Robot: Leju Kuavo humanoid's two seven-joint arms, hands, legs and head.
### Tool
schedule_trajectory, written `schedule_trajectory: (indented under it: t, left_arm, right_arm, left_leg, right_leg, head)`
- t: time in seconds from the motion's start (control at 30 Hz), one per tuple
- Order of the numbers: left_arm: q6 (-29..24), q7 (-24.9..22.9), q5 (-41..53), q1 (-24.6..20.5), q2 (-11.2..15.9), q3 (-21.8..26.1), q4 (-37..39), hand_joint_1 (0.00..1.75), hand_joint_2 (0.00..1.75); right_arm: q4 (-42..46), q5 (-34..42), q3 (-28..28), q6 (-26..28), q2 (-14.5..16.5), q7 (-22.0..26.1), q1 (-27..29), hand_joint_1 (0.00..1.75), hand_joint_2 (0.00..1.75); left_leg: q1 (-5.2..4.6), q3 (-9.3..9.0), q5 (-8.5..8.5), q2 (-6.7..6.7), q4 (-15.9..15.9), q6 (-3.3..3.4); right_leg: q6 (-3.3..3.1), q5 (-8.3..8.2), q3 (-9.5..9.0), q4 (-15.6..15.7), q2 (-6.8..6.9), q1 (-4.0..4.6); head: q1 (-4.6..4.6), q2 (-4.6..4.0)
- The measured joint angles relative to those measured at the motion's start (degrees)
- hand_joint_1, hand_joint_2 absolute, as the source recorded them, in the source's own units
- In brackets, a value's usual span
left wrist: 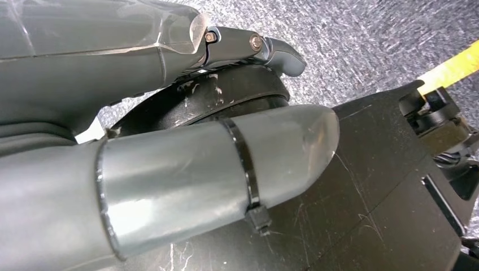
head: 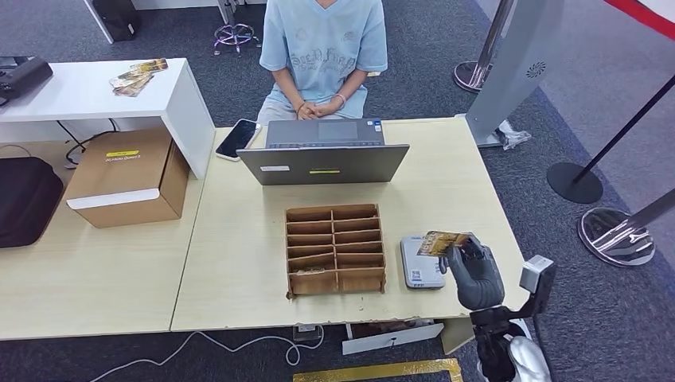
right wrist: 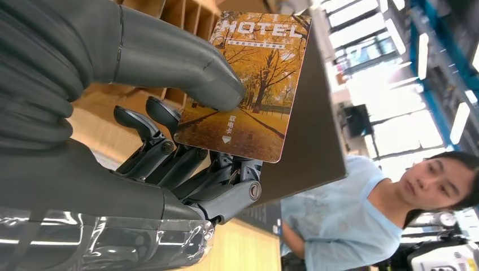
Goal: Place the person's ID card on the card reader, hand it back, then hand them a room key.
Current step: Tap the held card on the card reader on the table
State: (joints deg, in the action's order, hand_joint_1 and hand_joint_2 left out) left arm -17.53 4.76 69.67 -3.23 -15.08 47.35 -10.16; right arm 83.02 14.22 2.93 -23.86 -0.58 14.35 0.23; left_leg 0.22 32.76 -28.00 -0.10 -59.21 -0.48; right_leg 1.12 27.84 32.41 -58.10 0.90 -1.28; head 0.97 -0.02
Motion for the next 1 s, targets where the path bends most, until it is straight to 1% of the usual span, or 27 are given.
schedule_trajectory:
  t: [0.07, 0.23, 0.33, 0.57, 1.0]
  left_arm:
    - [0.01, -0.26, -0.29, 0.0, -0.01, 0.16, 0.0, 0.0, 0.0]
    - [0.01, -0.89, -0.51, 0.01, -0.04, 0.53, 0.0, 0.0, 0.0]
    - [0.01, -0.88, -0.22, 0.01, -0.04, 0.54, 0.0, 0.0, 0.0]
    - [0.01, -0.87, 0.43, 0.01, -0.07, 0.54, 0.0, 0.0, 0.0]
    - [0.01, -0.8, 1.05, 0.02, -0.09, 0.54, 0.0, 0.0, 0.0]
  right_arm:
    - [0.82, -5.72, -0.01, 3.82, 0.5, -1.11, 0.07, 1.75, 1.75]
    - [4.35, -23.24, -0.5, 16.06, 2.05, -5.62, 0.92, 1.75, 1.75]
    - [6.67, -28.42, -0.64, 19.43, 3.09, -6.82, 2.32, 1.75, 1.75]
    - [9.68, -29.46, -0.41, 19.74, 4.74, -6.88, 5.0, 1.75, 1.75]
    - [12.37, -33.32, 0.91, 21.03, 5.34, -6.85, 6.42, 1.75, 1.75]
  left_leg:
    - [0.0, 0.0, 0.0, 0.01, 0.0, 0.0]
    - [-0.01, -0.01, 0.0, 0.01, -0.02, 0.0]
    - [0.0, 0.0, 0.0, 0.01, -0.01, 0.0]
    - [0.0, 0.01, -0.01, 0.05, -0.01, 0.0]
    - [0.0, 0.01, 0.0, 0.08, -0.02, 0.0]
  right_leg:
    - [0.0, -0.01, 0.0, 0.0, -0.01, 0.0]
    - [0.01, -0.01, 0.0, 0.0, -0.01, 0.0]
    - [0.01, -0.01, 0.01, 0.0, -0.01, 0.0]
    - [0.0, -0.01, 0.05, 0.0, -0.05, 0.01]
    - [0.0, -0.04, 0.05, 0.01, -0.08, 0.0]
  head:
    - [0.0, 0.0]
    - [0.0, 0.0]
    - [0.0, 0.0]
    - [0.01, 0.0]
    - [0.01, 0.0]
